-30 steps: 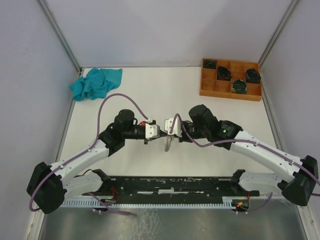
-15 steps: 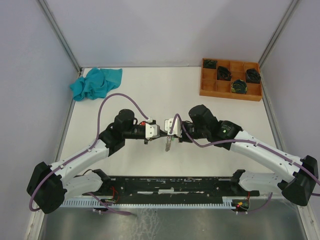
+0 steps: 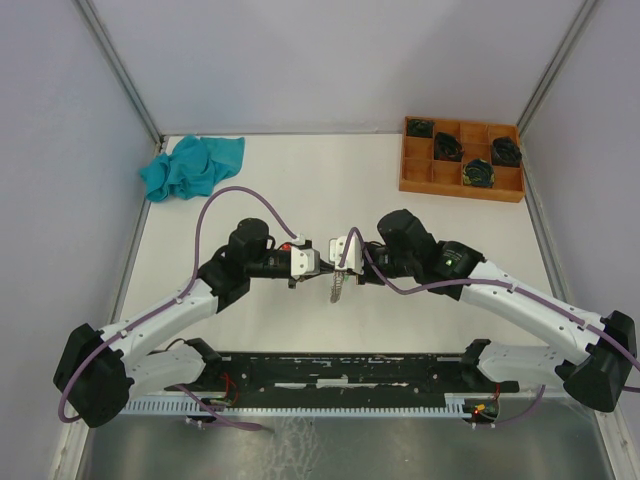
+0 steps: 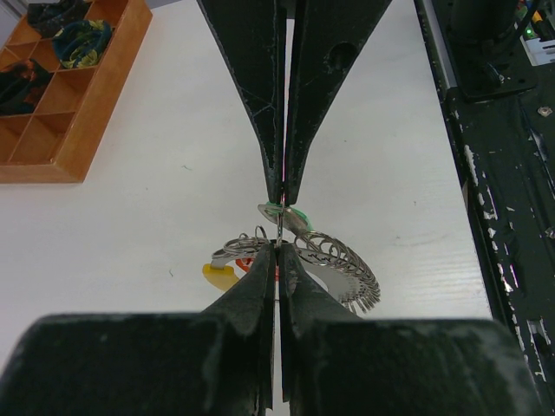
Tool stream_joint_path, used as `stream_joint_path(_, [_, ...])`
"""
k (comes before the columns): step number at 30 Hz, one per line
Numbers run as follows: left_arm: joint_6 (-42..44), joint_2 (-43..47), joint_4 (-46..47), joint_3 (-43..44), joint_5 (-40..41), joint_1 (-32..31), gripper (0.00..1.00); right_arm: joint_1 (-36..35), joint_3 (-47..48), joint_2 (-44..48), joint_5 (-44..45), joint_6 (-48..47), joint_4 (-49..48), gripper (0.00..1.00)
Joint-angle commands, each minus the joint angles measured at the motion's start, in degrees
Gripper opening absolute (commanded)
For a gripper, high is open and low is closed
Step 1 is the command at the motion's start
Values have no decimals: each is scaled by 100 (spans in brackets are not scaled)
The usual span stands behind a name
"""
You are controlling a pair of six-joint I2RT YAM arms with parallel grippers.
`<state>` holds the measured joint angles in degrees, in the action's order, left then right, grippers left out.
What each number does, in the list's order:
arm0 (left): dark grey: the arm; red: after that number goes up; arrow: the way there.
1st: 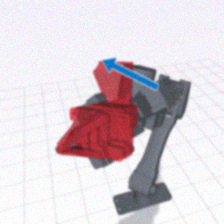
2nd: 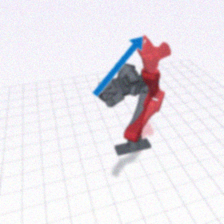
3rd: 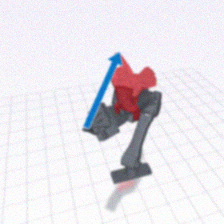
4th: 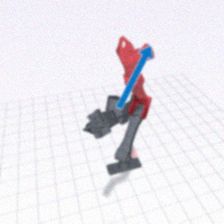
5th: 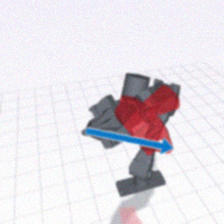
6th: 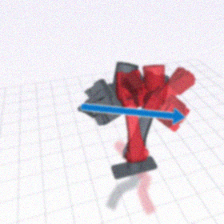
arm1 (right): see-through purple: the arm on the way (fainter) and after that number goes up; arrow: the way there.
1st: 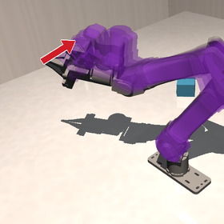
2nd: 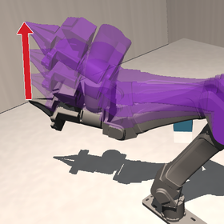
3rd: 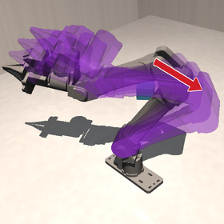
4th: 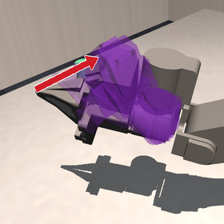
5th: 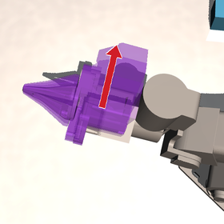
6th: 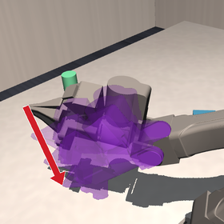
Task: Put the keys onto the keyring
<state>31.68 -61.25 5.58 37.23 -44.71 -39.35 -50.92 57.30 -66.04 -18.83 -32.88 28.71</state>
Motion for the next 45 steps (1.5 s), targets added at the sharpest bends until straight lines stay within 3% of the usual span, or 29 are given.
stream_joint_path(1, [-169, 8, 74, 293, -177, -16, 3, -32, 37, 142, -49, -51, -252, 1])
stream_joint_path(45, [-226, 14, 107, 310, -95, -23, 3, -32, -6, 148, -158, -70, -233, 1])
